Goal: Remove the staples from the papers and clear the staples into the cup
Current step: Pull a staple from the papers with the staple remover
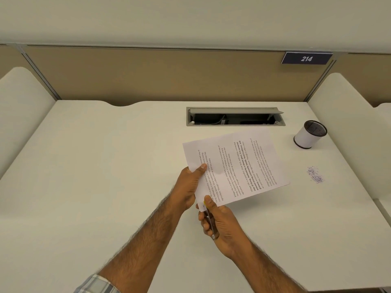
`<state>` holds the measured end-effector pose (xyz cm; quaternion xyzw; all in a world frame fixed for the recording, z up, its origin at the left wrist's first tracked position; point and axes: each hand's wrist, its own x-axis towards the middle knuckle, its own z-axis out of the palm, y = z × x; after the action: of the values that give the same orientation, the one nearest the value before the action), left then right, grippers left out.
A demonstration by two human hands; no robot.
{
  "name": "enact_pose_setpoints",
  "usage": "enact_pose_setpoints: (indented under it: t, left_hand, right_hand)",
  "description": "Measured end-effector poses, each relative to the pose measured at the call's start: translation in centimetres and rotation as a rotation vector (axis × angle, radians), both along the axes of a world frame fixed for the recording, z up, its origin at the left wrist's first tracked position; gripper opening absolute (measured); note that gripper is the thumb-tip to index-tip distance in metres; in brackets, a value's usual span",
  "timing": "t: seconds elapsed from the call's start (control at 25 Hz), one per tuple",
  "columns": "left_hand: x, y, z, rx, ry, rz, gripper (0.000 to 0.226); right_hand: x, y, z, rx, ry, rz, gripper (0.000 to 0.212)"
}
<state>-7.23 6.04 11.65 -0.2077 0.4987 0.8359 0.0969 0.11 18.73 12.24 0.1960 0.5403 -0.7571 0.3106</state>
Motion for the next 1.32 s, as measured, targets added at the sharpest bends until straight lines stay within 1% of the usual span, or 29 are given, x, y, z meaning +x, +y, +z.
enact_pose_setpoints:
  t: [0.08,0.28,0.36,0.48,0.6,0.84,0.92,1.04,1.08,1.2,1.32]
  left_hand:
    - [-0.1,0.1,0.1,0.004,0.007,0.003,0.013]
    - [-0.2,-0.2,-0.4,-0.066,-0.033,-0.002,0.017]
    - [-0.3,-0.2,-0.5,-0.041,-0.027,0.003,0.022]
    - [-0.4,-0.1,-0.3,-0.027,-0.006,0.008,0.022]
    - [-0.6,-0.1,-0.4,-0.041,-0.004,0.022,0.021]
    - [-0.9,-0.2,-0.3,-0.038,-0.012,0.034,0.020]
    - [-0.9,-0.3,-0.3,-0.022,-0.012,0.045,0.018]
    - [-0.8,-0.2,-0.3,-0.012,-0.013,0.053,0.022]
    - [-0.9,-0.2,-0.4,-0.020,-0.013,0.055,0.021]
    - [-0.9,-0.1,-0.4,-0.039,-0.032,0.064,0.020]
    - [-0.9,-0.1,-0.3,-0.036,-0.030,0.069,0.016]
  right_hand:
    - [-0.1,0.0,0.0,-0.026,-0.001,0.017,0.062]
    - [-0.1,0.0,0.0,-0.098,0.013,0.049,0.069]
    - [-0.1,0.1,0.2,-0.094,0.035,0.052,0.065]
    - [0.0,0.0,0.1,-0.070,0.092,0.036,0.057]
    - [0.1,-0.2,-0.3,0.051,0.184,0.040,0.050]
    - [0.5,-0.7,-0.3,0.338,0.293,-0.064,0.043]
    - [0.7,-0.9,-0.4,0.380,0.331,-0.110,0.039]
    - [0.9,-1.1,-0.2,0.386,0.361,-0.180,0.042]
    - [1.0,-1.2,-0.3,0.396,0.364,-0.195,0.038]
    - [1.2,-1.2,-1.0,0.496,0.364,-0.209,0.022]
    - [1.3,-1.0,-1.4,0.624,0.411,-0.221,0.020]
